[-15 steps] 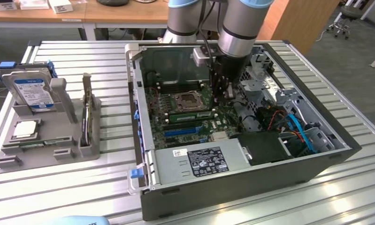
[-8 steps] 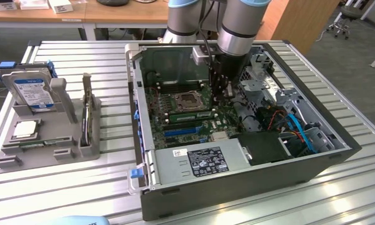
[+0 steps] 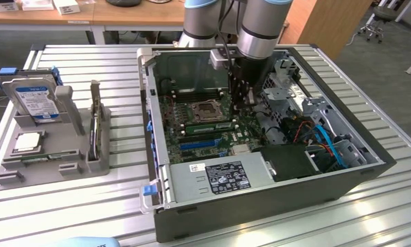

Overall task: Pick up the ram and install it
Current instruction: 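Press down the ram until it locks into place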

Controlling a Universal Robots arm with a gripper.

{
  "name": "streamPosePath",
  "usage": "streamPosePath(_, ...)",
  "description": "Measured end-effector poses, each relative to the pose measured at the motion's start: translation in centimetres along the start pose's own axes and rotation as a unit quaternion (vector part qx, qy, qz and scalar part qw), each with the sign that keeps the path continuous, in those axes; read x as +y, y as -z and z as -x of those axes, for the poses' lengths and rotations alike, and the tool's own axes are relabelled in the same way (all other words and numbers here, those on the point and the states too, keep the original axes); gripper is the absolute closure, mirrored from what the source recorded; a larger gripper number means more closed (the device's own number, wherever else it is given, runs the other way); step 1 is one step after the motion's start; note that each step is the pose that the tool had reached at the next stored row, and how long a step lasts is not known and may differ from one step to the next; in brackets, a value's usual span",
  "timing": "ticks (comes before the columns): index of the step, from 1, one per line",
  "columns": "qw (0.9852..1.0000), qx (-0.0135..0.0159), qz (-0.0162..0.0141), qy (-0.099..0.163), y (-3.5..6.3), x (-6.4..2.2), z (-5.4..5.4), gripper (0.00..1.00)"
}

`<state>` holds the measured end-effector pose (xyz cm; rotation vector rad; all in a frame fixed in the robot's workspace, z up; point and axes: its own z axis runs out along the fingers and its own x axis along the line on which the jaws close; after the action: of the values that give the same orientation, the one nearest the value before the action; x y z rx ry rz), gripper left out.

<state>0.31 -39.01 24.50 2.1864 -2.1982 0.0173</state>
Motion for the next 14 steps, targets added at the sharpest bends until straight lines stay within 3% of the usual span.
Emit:
streamPosePath(9, 1.0000, 0.0068, 0.0000, 0.000, 0.02, 0.00, 0.58, 0.90)
streamPosePath(14, 1.0000, 0.0086, 0.0000, 0.000, 0.03, 0.00, 0.78, 0.90)
